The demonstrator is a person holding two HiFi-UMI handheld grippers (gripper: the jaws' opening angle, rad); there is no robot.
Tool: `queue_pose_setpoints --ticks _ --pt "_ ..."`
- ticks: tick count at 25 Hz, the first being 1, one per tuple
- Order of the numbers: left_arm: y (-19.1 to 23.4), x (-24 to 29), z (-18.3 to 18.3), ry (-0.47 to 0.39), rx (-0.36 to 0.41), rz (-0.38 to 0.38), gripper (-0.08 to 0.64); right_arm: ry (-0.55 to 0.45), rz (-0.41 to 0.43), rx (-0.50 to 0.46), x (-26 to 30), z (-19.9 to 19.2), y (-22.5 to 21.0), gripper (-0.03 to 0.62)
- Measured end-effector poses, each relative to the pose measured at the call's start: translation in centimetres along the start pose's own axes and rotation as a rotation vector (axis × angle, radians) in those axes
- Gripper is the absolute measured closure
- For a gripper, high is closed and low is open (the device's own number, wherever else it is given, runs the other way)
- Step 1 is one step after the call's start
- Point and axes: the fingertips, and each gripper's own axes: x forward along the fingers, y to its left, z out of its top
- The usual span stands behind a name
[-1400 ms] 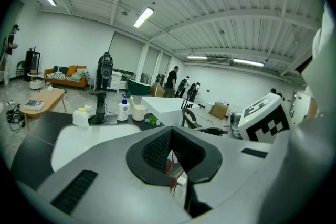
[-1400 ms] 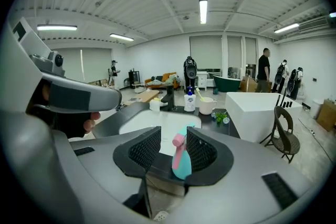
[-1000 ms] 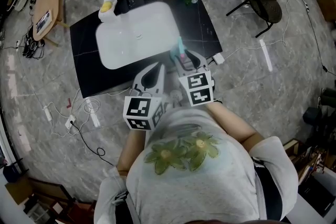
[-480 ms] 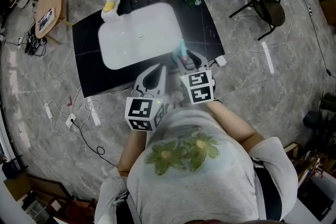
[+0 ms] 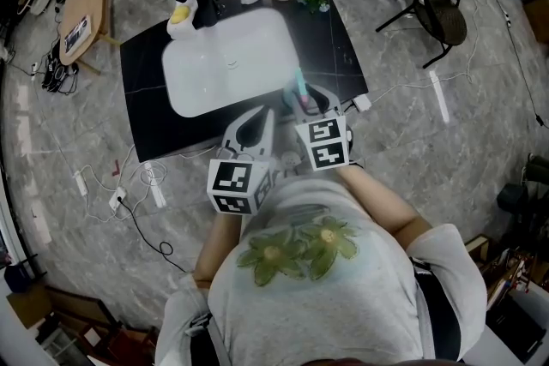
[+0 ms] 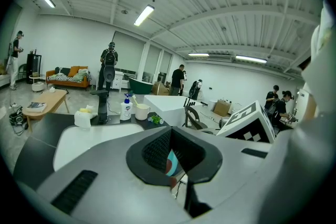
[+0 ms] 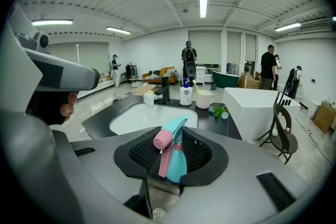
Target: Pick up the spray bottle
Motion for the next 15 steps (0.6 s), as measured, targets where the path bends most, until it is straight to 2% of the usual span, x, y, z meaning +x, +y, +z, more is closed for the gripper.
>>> queue_pose_setpoints --ticks 7,15 --pt "-0.02 0.15 -0.24 0.010 0.005 -0.012 0.552 -0.013 -0.031 -0.013 0.02 0.01 -0.75 0.515" --pt "-0.19 0.40 -0.35 0.017 0.003 -0.024 0.552 -0.027 -0.022 -0.029 -0.13 0.08 -0.85 0.520"
